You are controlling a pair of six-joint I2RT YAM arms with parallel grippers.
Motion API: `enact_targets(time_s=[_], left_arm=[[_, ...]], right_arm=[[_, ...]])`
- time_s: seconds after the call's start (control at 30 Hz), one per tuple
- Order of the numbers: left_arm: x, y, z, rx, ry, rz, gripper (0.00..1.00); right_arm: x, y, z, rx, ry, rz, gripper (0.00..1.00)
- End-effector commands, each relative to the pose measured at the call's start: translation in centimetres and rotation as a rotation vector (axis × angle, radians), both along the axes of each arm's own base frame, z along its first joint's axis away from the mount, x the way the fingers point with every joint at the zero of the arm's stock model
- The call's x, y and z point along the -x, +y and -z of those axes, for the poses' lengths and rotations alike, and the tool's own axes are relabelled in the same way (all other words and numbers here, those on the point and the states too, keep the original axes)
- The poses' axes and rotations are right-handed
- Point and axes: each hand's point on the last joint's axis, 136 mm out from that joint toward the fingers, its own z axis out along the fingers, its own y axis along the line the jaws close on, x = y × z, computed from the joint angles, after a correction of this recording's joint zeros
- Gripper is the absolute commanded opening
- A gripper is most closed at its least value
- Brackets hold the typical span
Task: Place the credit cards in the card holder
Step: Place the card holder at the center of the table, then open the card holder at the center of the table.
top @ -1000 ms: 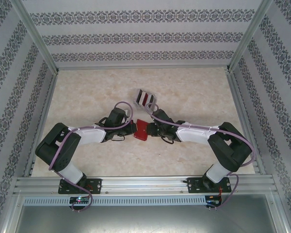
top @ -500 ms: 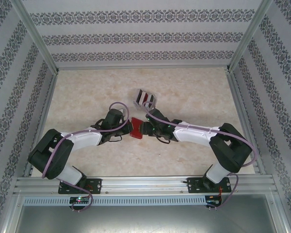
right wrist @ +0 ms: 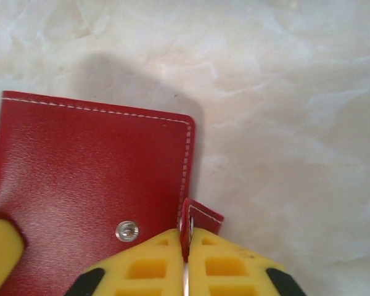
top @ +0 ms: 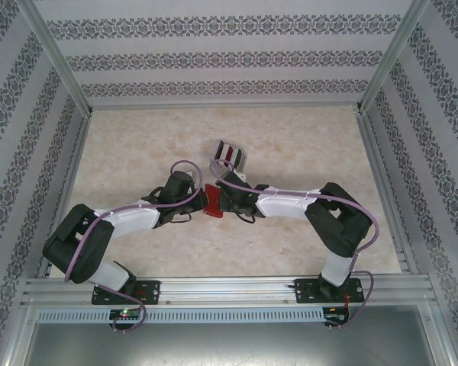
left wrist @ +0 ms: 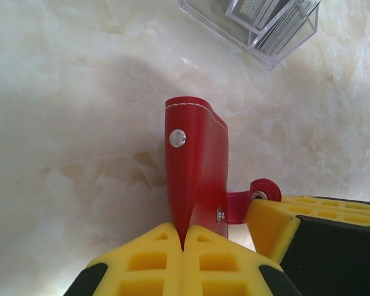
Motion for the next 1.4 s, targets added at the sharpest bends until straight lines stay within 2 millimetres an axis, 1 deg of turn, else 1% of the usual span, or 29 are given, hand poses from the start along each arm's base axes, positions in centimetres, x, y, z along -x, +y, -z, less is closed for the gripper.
enact_targets(time_s=[0.0,0.07,0.1,0.13,0.17,0.2,0.23,0.3,0.4,0.47,0.6,0.7,0.83,0.93,1.1,1.17,1.27,1.3,1.37], left_arm=[[0.5,1.2,0.4,-0.046,0.018,-0.041,0.0],[0.4,1.2,0.4,-0.048,0.021,-0.039,0.0],[0.4,1.1,0.5,-0.049,0.02,-0.033,0.03],[0.4,1.0,0.7,-0.055,0.021,-0.027,0.16],[0.4,1.1,0.9,-0.066,0.028,-0.027,0.36],[0.4,1.2,1.1,-0.074,0.039,-0.031,0.51],[0.3,1.2,1.2,-0.073,0.044,-0.028,0.59],[0.3,1.0,1.0,-0.057,0.034,-0.018,0.69],[0.2,0.6,0.8,-0.044,0.008,0.005,0.76],[0.2,0.3,0.7,-0.042,0.003,0.028,0.8],[0.2,-1.1,-0.4,0.021,-0.03,0.091,0.84],[0.3,-1.3,-0.2,0.024,-0.02,0.107,0.85],[0.3,-2.2,-0.6,0.06,-0.025,0.14,0.86],[0.3,-2.2,-0.4,0.057,-0.017,0.14,0.86],[0.3,-2.3,-0.6,0.067,-0.019,0.141,0.86],[0.4,-2.2,-0.3,0.063,-0.016,0.137,0.86],[0.4,-2.3,-0.8,0.084,-0.025,0.139,0.86],[0.4,-2.2,-1.0,0.084,-0.033,0.132,0.86],[0.2,-1.3,-0.8,0.061,-0.035,0.092,0.87]], right_arm=[[-0.6,-2.0,-0.9,0.019,-0.045,0.043,0.06],[-0.5,-1.8,-1.3,-0.014,-0.053,0.001,0.06],[-0.4,-1.7,-1.6,-0.031,-0.057,-0.018,0.05],[-0.3,-1.5,-2.0,-0.054,-0.065,-0.038,0.03],[-0.3,-1.5,-2.6,-0.073,-0.083,-0.051,0.0],[-0.2,-1.5,-3.1,-0.085,-0.103,-0.062,0.0],[-0.3,-1.3,-3.8,-0.099,-0.127,-0.074,0.0],[-0.3,-1.0,-4.9,-0.112,-0.152,-0.108,0.0],[-0.1,-0.7,-6.1,-0.137,-0.16,-0.134,0.0],[-0.1,-0.4,-6.7,-0.165,-0.173,-0.142,0.0],[-0.3,0.1,-8.0,-0.19,-0.192,-0.161,0.0],[-0.5,0.2,-9.3,-0.229,-0.224,-0.146,0.0],[-0.6,0.3,-10.1,-0.241,-0.244,-0.15,0.0],[-0.5,0.3,-10.6,-0.267,-0.246,-0.135,0.0],[-0.5,0.5,-10.8,-0.29,-0.226,-0.137,0.0],[-0.3,0.5,-10.6,-0.303,-0.218,-0.126,0.0],[0.0,0.1,-10.1,-0.287,-0.214,-0.124,0.0],[0.0,-0.1,-9.9,-0.28,-0.21,-0.121,0.0],[0.4,-0.4,-9.8,-0.283,-0.208,-0.113,0.0]])
